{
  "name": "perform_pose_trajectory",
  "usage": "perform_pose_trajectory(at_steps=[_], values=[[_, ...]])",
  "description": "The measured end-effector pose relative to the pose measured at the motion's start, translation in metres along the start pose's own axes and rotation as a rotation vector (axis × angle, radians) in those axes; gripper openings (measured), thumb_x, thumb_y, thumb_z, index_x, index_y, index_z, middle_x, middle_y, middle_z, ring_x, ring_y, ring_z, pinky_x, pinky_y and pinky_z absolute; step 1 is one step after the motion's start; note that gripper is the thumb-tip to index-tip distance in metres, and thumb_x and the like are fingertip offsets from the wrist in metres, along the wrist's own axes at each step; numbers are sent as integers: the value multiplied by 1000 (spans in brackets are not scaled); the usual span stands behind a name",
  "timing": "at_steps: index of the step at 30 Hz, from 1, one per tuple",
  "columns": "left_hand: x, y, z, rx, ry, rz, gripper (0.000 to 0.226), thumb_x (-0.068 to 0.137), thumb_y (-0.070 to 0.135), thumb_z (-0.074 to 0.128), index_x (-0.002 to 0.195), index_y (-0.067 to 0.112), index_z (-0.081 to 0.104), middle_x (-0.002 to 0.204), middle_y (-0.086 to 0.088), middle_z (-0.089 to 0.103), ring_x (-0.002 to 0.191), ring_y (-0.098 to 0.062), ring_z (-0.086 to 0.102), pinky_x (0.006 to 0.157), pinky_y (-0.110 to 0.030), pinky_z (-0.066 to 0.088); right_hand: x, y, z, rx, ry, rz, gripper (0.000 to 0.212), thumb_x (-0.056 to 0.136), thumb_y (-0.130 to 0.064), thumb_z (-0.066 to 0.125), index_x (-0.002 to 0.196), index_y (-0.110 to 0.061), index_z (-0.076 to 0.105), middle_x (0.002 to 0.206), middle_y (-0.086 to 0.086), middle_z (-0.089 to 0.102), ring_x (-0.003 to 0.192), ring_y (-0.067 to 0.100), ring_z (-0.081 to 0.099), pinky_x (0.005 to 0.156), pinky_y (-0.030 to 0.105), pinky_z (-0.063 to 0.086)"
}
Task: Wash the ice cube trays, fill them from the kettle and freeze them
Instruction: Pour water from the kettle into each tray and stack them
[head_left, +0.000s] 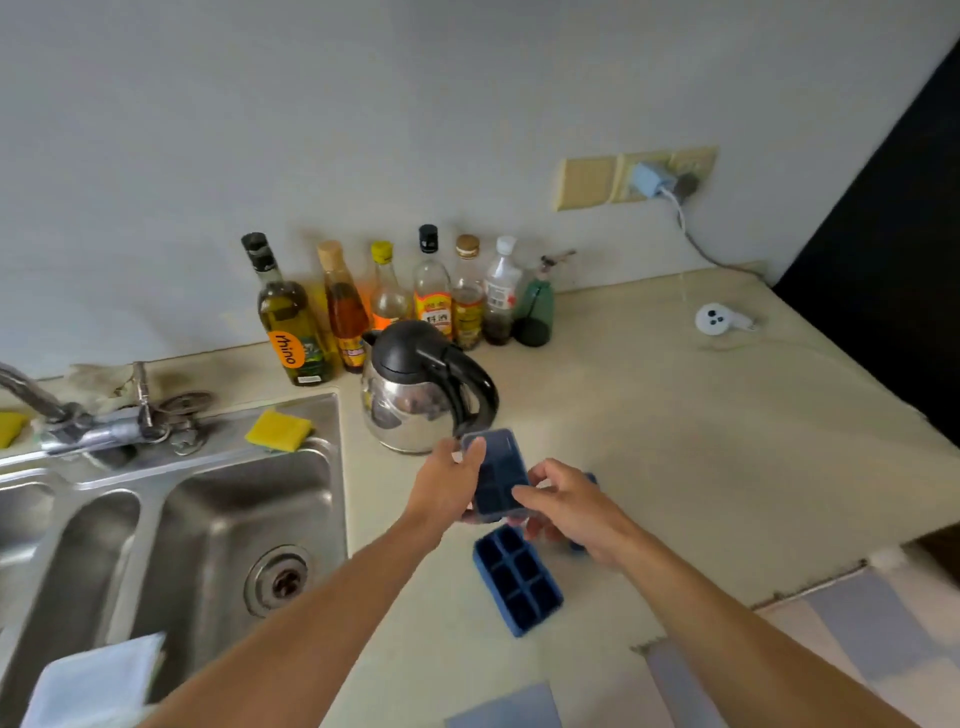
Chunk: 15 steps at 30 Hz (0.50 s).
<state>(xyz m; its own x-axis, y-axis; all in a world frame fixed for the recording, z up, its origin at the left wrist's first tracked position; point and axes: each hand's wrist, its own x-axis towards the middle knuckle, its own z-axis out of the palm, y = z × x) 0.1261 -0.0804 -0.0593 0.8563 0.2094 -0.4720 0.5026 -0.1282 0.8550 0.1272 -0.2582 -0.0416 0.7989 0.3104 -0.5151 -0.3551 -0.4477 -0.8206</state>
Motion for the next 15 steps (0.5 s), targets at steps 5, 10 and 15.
perform_pose_trajectory(at_steps=[5, 10, 15], values=[[9, 5, 83, 218, -103, -2, 28, 102, 24, 55, 123, 7, 60, 108, -14, 71, 90, -29, 72, 74, -39, 62, -9, 46, -66, -4, 102, 81, 12, 102, -19, 59, 112, -14, 56, 93, 15, 76, 62, 20, 65, 53, 29, 49], [16, 5, 106, 131, -118, -124, 27, 100, 5, 51, 123, 8, 62, 100, -13, 71, 79, -25, 74, 66, -36, 64, -1, 65, -78, -133, 159, 107, 9, 99, -12, 57, 108, -11, 59, 88, 9, 66, 62, 20, 58, 53, 30, 48], [21, 3, 116, 180, -161, -179, 37, 98, -3, 46, 131, 12, 54, 107, -18, 71, 87, -28, 75, 66, -34, 64, 9, 78, -80, -246, 180, 136, 12, 96, -6, 52, 98, -13, 62, 85, 6, 64, 61, 16, 53, 54, 28, 41]])
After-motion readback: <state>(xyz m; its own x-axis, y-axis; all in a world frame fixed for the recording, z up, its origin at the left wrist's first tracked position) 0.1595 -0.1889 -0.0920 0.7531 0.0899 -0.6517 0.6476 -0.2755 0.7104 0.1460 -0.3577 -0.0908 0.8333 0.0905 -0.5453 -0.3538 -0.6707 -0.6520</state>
